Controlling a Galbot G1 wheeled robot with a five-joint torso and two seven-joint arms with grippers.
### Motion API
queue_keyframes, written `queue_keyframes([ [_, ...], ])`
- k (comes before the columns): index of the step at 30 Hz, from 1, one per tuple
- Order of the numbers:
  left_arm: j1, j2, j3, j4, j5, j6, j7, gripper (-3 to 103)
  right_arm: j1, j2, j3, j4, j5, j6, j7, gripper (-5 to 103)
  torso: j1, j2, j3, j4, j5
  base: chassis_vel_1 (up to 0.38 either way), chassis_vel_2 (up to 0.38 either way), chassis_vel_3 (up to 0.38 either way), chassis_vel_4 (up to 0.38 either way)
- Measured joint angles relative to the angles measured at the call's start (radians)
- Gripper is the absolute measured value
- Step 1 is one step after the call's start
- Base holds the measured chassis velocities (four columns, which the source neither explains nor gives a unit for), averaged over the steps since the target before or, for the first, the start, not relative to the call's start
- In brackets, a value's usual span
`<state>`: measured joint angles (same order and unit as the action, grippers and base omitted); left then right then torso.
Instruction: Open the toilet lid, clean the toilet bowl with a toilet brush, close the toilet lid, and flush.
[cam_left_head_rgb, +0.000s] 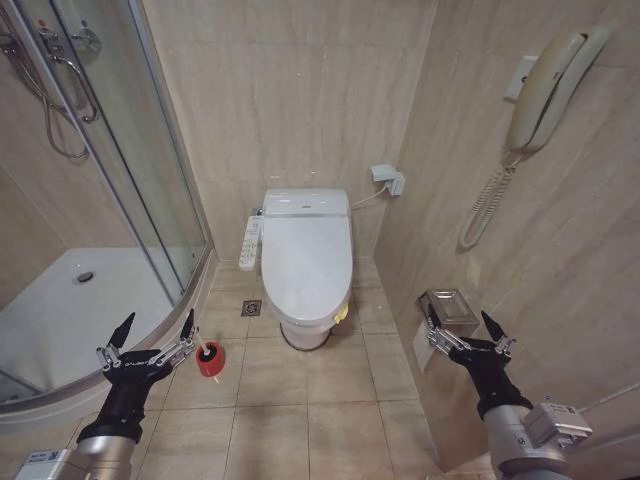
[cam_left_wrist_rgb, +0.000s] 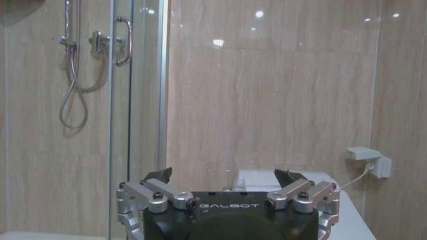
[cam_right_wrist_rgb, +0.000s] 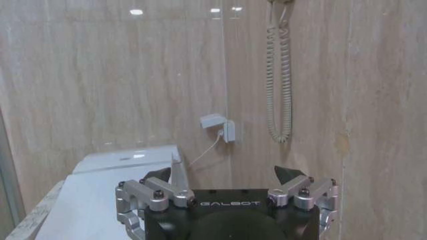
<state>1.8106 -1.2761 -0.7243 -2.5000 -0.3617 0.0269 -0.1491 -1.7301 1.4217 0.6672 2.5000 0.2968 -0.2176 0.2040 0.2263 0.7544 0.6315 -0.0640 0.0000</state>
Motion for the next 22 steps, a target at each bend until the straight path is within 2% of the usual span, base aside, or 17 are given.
queue_keyframes([
  [22, 0.0, 0.0, 0.0, 0.0, 0.0, 0.0, 0.0, 100, 0.0, 0.0, 0.0, 0.0, 0.0, 0.0, 0.0, 100, 0.0, 0.0, 0.0, 0.0, 0.0, 0.0, 0.0, 0.0, 0.0],
])
